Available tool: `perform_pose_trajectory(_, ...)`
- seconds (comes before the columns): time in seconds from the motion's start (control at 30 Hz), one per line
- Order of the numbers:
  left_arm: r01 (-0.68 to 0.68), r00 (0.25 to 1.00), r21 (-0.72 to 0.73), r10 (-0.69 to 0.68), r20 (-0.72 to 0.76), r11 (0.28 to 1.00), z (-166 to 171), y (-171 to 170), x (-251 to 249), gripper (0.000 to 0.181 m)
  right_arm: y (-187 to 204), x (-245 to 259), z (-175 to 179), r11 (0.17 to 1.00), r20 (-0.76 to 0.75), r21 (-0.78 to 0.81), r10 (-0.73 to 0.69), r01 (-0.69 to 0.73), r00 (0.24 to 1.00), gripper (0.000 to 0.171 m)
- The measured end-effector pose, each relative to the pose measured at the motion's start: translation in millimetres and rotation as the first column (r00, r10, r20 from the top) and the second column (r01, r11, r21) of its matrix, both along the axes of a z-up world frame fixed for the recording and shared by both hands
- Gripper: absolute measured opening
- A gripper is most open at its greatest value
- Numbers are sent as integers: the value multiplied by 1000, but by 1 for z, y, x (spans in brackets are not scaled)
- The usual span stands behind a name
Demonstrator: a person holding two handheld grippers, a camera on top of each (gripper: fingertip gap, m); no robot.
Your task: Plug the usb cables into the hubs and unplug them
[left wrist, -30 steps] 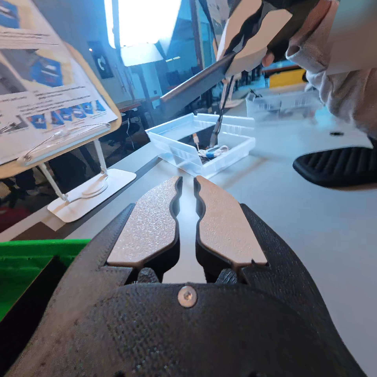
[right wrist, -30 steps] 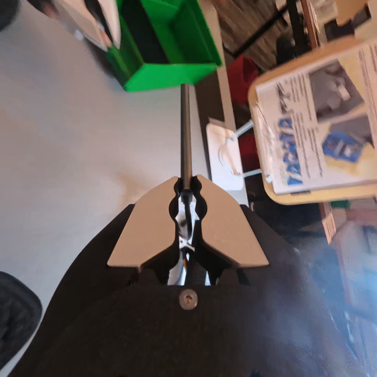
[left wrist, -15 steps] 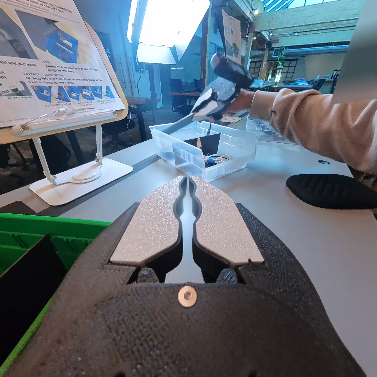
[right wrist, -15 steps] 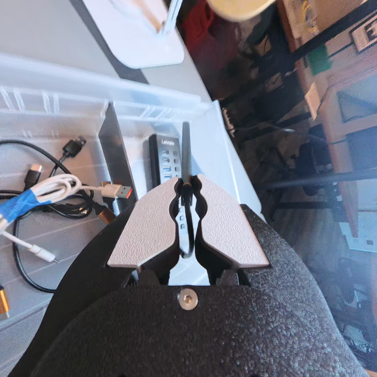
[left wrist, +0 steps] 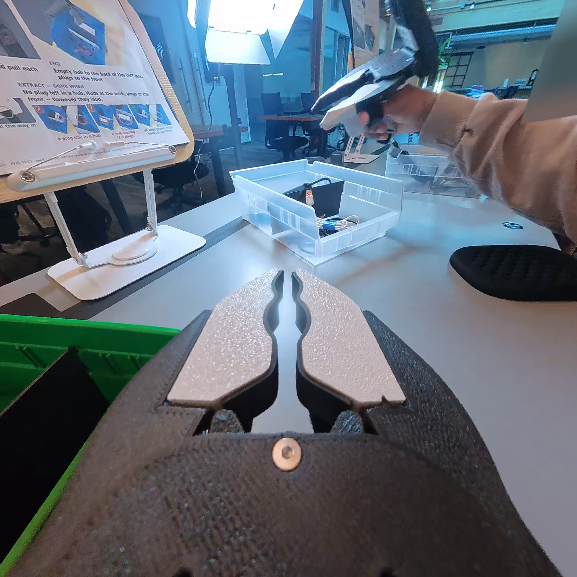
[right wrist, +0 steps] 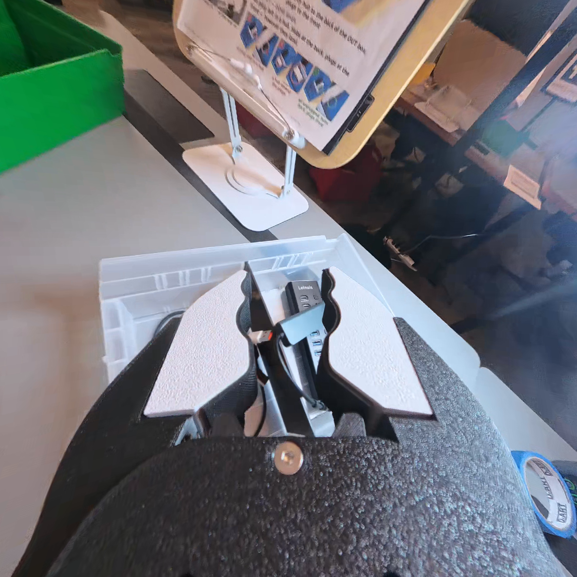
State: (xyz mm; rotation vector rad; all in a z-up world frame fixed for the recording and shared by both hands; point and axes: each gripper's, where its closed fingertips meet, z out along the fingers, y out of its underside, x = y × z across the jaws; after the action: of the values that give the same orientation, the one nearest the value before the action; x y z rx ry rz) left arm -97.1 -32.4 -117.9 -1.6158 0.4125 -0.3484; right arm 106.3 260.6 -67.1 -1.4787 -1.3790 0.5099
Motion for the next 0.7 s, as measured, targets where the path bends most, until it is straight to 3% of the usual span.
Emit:
perform_pose_trajectory(0.2, -37, 995, -47, 32, -98, 998, 3, -2, -15, 16, -57, 19, -26, 998, 103, 63, 21, -27, 994, 42)
perform_pose_trajectory(0.37, -212, 916, -180, 131, -380, 960, -8, -14, -66, 35, -96, 36, -85, 998, 328, 42, 37, -54, 944, 43)
perform_pose_trajectory(0.47, -302, 857, -318, 109, -504, 899, -33, -26, -94, 45, -109, 41, -123, 999, 472, 15, 26, -38, 881, 43)
perform_pose_trajectory(0.57, -340, 820, -481, 5, -572, 808, -71, -41, -108, 52, -110, 44, -152, 999, 601, 44, -28, 2, 799, 46)
perform_pose_trajectory(0.7, -371, 778, -571, -91, -622, 733, -108, -51, -115, 57, -99, 38, -179, 995, 704, 99, -85, 22, 705, 47)
